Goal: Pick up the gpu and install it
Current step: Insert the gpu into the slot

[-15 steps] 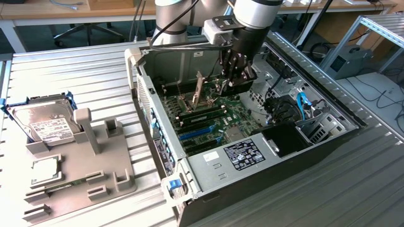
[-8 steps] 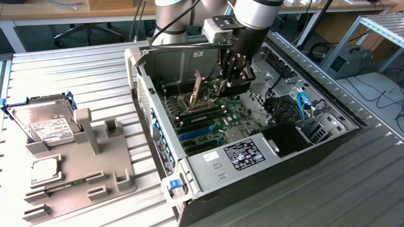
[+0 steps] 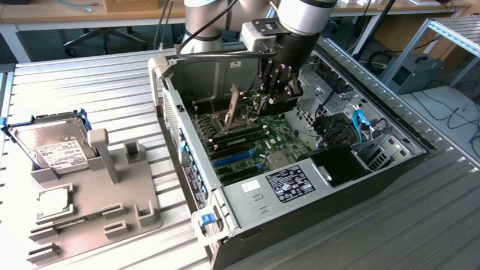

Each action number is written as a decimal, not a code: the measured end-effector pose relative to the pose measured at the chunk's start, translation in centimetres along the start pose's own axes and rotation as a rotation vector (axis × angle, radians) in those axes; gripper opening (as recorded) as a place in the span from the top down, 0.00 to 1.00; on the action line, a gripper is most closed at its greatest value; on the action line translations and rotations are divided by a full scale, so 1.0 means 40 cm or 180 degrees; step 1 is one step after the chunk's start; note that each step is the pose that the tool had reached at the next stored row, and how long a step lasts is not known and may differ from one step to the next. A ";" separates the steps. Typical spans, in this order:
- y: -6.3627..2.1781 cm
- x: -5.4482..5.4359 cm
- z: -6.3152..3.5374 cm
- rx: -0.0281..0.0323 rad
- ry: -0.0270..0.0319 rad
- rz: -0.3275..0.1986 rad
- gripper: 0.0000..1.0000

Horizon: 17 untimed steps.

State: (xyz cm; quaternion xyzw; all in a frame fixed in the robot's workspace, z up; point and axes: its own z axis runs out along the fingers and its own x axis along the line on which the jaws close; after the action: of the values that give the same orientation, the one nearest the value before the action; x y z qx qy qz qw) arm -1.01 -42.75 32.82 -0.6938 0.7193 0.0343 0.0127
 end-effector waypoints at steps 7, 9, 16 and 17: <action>0.006 0.008 0.001 -0.0001 0.0000 -0.0023 0.73; 0.006 0.009 0.001 -0.0002 0.0001 -0.0026 0.73; 0.011 0.014 0.004 -0.0002 0.0001 -0.0031 0.73; 0.011 0.014 0.004 -0.0002 0.0001 -0.0032 0.73</action>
State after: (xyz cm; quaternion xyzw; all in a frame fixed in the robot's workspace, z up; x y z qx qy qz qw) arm -1.49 -43.30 32.65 -0.6974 0.7158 0.0344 0.0126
